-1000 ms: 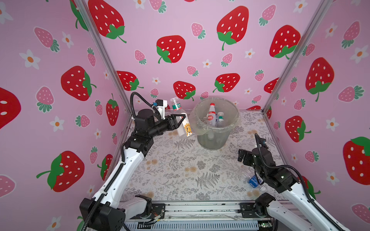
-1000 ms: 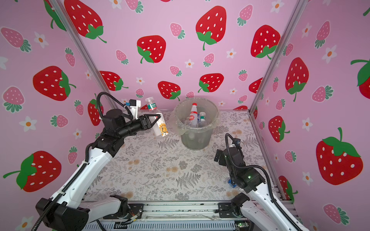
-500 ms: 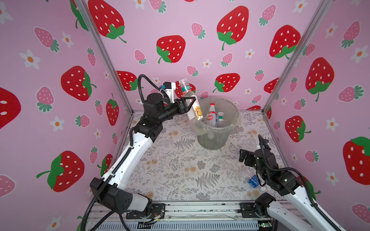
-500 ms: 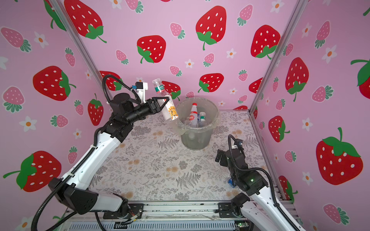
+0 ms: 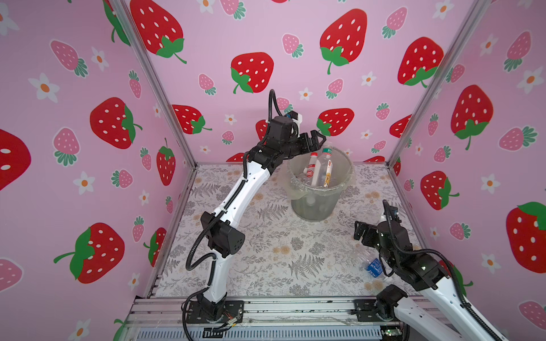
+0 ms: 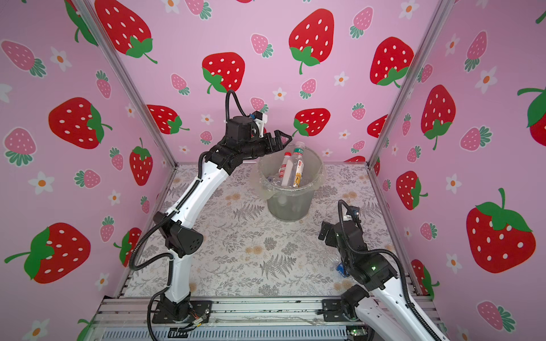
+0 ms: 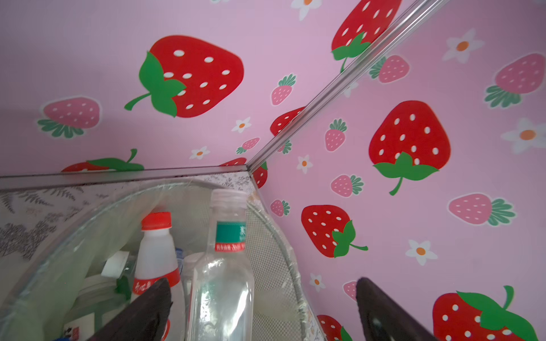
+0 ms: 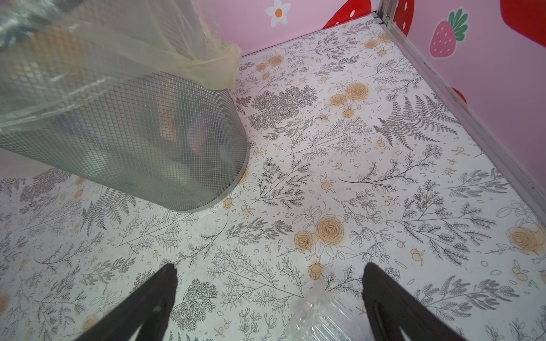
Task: Throw the plastic bottles in the bin
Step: Throw the plastic bottle into the trash bin, then pick up the plastic bottle from the bottom-right of the table.
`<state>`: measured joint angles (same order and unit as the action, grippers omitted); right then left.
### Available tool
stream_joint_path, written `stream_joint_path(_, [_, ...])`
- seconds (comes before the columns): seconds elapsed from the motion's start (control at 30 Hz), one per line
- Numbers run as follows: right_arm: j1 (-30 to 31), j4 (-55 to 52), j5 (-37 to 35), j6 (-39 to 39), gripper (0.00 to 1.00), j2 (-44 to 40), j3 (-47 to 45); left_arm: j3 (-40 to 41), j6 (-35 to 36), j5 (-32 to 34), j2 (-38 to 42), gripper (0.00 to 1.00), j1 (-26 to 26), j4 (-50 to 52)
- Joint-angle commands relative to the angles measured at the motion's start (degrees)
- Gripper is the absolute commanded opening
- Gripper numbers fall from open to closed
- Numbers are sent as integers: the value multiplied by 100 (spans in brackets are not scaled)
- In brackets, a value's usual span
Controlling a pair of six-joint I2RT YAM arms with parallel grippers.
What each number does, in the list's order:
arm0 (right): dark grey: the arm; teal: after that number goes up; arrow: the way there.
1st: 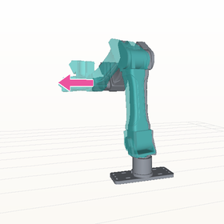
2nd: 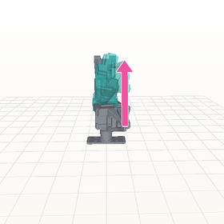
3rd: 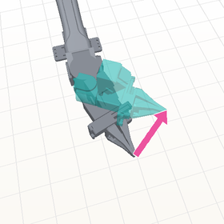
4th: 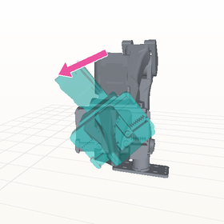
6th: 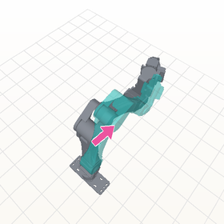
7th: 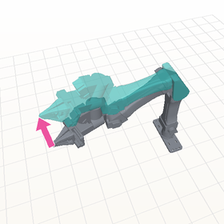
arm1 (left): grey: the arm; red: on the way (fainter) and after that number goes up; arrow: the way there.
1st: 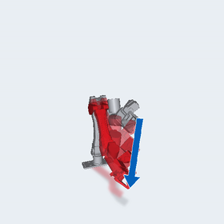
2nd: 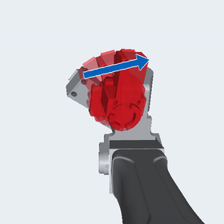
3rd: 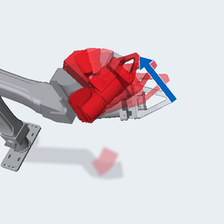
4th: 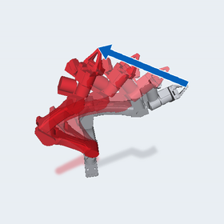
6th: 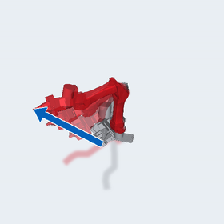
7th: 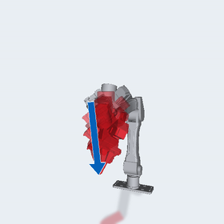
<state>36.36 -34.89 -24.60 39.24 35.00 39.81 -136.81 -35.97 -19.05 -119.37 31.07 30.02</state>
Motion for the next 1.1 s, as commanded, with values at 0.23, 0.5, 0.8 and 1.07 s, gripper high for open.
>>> stream_joint_path(0.23, [-9,-209,-20,-71,99,257,302,1639,325,226,2195,99,-232,-70])
stream_joint_path(0.5, [-9,-637,-36,-16,99,608,652,3197,270,91,3417,99,-858,-105])
stream_joint_path(0.8, [-9,-1243,-228,869,99,1117,825,4688,447,-204,4348,99,-1764,55])
stream_joint_path(1.07, [-15,-1726,-427,2147,99,1652,1058,5224,771,0,4624,99,-2245,604])
